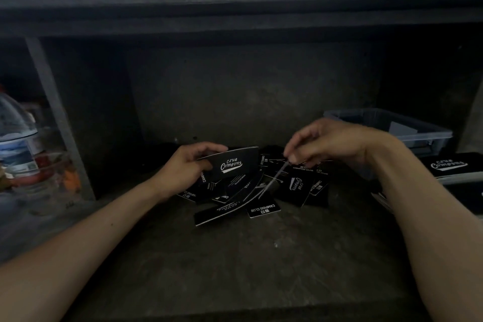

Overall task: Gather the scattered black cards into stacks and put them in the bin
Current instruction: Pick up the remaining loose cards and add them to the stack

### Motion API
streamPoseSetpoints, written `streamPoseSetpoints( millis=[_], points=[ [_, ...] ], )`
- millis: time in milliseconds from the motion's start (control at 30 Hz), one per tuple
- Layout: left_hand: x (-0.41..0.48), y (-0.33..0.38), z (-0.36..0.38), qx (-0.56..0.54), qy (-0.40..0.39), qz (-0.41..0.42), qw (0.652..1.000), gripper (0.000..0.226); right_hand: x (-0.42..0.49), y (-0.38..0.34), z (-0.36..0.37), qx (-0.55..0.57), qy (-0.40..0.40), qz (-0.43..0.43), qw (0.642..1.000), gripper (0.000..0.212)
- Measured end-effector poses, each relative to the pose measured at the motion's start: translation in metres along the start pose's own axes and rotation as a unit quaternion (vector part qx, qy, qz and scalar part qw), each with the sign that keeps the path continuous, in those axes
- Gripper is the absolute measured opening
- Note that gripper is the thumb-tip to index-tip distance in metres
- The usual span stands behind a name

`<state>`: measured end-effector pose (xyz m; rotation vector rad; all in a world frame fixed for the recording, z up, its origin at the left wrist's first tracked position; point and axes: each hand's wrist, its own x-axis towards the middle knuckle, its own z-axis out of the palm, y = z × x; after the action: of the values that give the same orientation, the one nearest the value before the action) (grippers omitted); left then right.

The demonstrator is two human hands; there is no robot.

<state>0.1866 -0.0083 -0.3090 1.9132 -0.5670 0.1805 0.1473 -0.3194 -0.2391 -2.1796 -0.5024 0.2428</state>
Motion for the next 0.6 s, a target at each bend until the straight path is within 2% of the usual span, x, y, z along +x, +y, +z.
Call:
streamPoseSetpoints(
  millis=[100,200,267,367,433,500,533,600],
  points=[
    [0.001,-0.001,0.0,-0.007,0.008,-0.009,1.0,0.051,0.009,-0.001,0.003,0.041,0.126,-0.024,0.991,0.034],
    [0.002,-0.001,0.0,-0.001,0.01,-0.006,1.0,0.052,0.021,0.002,0.006,0.097,0.238,-0.038,0.966,0.027],
    [0.002,-0.001,0.002,-0.004,0.011,-0.007,1.0,0.053,0.028,0.005,0.009,0.136,0.248,-0.027,0.959,0.018],
    [0.004,-0.004,-0.001,-0.033,0.016,-0.028,0.999,0.05,0.039,0.007,0.033,0.18,0.187,0.012,0.966,0.013],
    [0.005,-0.003,-0.004,-0.057,0.01,-0.049,0.997,0.036,0.047,0.01,0.053,0.134,0.168,-0.006,0.976,0.009],
    [0.002,-0.005,-0.005,-0.027,0.002,-0.029,0.999,0.021,0.053,0.013,0.072,0.06,0.172,-0.026,0.983,0.006],
    [0.0,-0.005,-0.005,0.007,0.0,-0.005,1.0,0.022,0.055,0.014,0.078,-0.005,0.194,-0.028,0.981,0.009],
    [-0.002,-0.006,-0.003,0.063,0.004,0.037,0.997,0.041,0.056,0.011,0.081,-0.161,0.256,-0.016,0.953,0.023]
  ],
)
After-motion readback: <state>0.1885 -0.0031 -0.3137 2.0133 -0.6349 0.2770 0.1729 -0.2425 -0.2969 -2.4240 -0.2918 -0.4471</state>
